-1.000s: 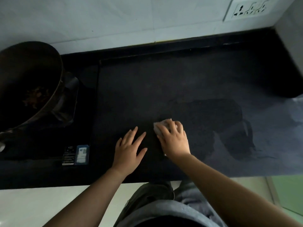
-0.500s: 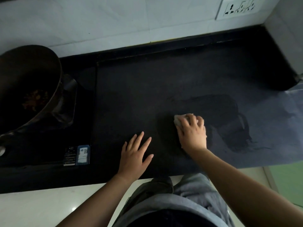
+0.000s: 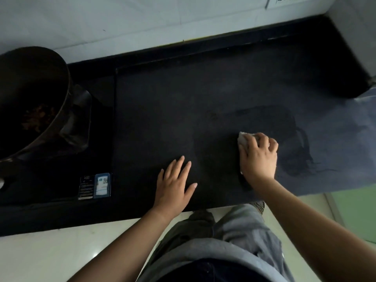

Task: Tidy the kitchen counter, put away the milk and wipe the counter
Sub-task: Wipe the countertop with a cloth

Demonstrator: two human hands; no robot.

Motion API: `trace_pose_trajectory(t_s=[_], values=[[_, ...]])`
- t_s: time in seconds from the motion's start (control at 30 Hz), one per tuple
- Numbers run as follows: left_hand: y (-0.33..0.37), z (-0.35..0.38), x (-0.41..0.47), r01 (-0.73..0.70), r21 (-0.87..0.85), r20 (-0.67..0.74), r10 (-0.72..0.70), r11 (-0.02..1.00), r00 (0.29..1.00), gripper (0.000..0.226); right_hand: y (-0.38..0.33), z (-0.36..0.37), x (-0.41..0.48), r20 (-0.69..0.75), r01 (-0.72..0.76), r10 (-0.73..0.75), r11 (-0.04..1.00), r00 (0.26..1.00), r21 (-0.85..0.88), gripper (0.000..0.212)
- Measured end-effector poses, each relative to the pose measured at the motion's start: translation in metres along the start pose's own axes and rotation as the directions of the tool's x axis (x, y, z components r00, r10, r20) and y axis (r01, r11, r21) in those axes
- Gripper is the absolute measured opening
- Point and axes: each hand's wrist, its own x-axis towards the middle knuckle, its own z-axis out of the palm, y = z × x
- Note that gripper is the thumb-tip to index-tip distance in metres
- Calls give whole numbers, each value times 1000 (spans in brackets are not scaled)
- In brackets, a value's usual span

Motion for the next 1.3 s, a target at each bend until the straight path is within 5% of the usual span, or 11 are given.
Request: trace_pose_trajectory(t_s=[0.2, 0.47, 0.7, 0.93, 1.07, 1.3], values=[[20, 6, -5, 6, 32, 42, -8, 999, 999, 69, -6, 0, -27, 125, 177, -175, 984, 977, -4, 41], [23, 4, -6, 11, 74, 22, -13, 997, 1000, 73, 44, -12, -58, 62, 287, -287, 958, 956, 1, 40], [45, 4, -18, 93, 82, 54, -97, 992, 994, 67, 54, -27, -5, 100, -21, 23, 1000, 995, -19, 37], [68, 4, -26, 136, 79, 62, -141, 988, 988, 65, 76, -47, -39, 227, 197, -201, 980, 953, 40, 39], [98, 1, -25, 81, 20, 40, -82, 997, 996, 62, 112, -75, -52, 152, -4, -17, 991, 988, 134, 38], [212, 2, -32, -102, -283, 9, 109, 954, 994, 53, 190, -143, -108, 68, -144, 127, 911, 990, 387, 33]])
